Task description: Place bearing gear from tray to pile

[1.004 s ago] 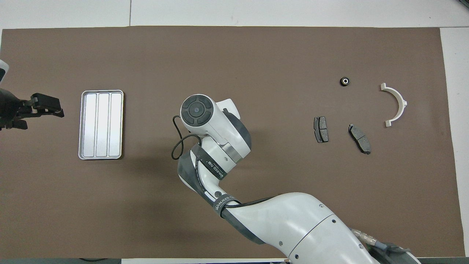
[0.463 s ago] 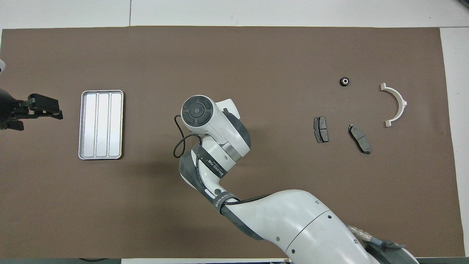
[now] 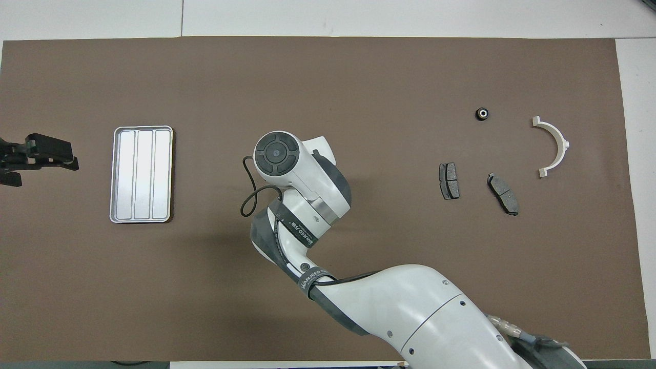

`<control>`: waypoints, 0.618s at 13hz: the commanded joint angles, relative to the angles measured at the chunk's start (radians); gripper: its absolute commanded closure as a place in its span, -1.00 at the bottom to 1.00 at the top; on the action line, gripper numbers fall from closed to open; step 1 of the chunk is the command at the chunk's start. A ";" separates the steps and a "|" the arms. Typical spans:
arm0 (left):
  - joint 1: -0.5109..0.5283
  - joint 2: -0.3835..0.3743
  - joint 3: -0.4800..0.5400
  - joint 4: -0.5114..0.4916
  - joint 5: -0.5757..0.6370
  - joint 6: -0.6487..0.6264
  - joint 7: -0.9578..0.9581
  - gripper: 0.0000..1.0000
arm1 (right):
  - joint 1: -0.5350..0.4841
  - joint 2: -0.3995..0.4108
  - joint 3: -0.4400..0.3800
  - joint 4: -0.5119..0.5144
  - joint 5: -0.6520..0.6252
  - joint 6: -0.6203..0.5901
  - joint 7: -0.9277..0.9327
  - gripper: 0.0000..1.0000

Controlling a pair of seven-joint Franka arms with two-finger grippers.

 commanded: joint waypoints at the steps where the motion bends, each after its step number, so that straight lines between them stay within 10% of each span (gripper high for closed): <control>1: 0.006 -0.020 0.001 -0.011 -0.008 -0.010 0.010 -1.00 | -0.011 0.026 0.006 0.005 -0.018 0.042 0.031 0.31; 8: 0.008 -0.020 0.001 -0.010 -0.008 -0.012 0.004 -1.00 | -0.025 0.024 0.006 0.005 -0.024 0.022 0.025 1.00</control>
